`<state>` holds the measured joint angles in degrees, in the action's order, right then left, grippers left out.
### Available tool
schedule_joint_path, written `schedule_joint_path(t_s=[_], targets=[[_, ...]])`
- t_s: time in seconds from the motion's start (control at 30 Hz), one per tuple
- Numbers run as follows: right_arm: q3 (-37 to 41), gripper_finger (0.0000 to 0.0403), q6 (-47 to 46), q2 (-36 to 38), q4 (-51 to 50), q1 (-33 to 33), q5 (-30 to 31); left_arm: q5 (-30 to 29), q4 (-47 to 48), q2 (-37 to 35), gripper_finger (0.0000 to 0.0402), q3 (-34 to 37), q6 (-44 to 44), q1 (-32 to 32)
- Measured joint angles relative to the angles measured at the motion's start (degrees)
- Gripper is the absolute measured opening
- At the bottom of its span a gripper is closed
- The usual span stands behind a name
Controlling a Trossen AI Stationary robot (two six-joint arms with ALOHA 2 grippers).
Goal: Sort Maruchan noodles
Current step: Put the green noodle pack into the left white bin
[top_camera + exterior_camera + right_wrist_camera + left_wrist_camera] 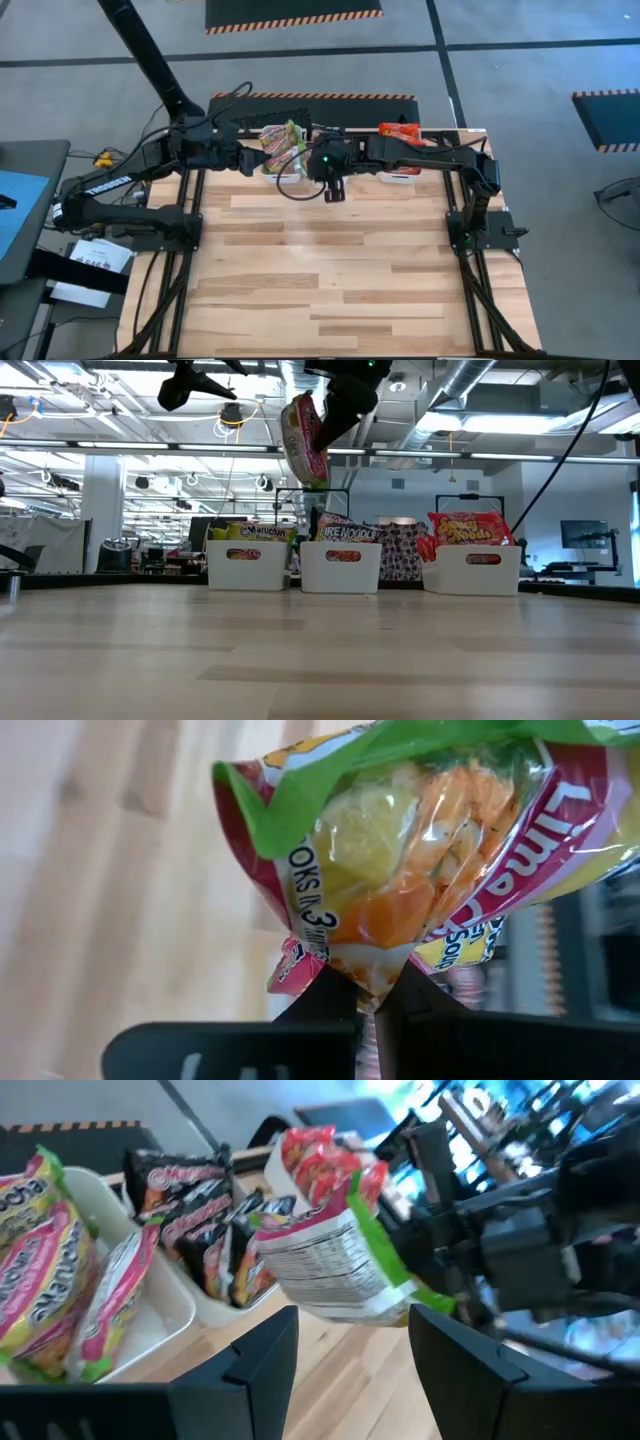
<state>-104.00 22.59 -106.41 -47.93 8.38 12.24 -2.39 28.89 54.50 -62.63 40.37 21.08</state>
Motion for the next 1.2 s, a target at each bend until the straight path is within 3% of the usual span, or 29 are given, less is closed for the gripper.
schedule_joint_path(t_s=[0.17, 0.33, 0.53, 0.77, 1.0, 1.2], targets=[[-1.26, 0.0017, 12.92, 0.0, 0.05, 1.3, 3.93, -0.03, -2.85, 1.16, 0.0181, -0.02, 7.06, 1.86], [-1.48, 0.0022, 22.02, 0.0, 0.02, 1.87, 8.04, 0.27, -6.57, 5.52, 0.0181, -0.02, 8.54, 3.26], [-1.49, 0.002, 22.95, 0.01, -2.08, 3.09, 10.51, 2.07, -14.48, 11.42, 0.0181, 0.0, 8.6, 4.46], [-1.49, 0.002, 24.49, 0.02, -5.41, 3.79, 11.91, 2.46, -17.53, 16.18, 0.0181, 0.01, 10.8, 6.29], [-1.53, 0.002, 26.15, -0.94, -6.36, 3.74, 12.38, 7.63, -23.75, 19.78, 0.0181, 0.0, 10.75, 7.27], [-1.51, 0.002, 26.94, -1.63, -6.44, 2.64, 18.27, 8.19, -21.3, 20.72, 0.0181, 0.0, 10.81, 7.81]])
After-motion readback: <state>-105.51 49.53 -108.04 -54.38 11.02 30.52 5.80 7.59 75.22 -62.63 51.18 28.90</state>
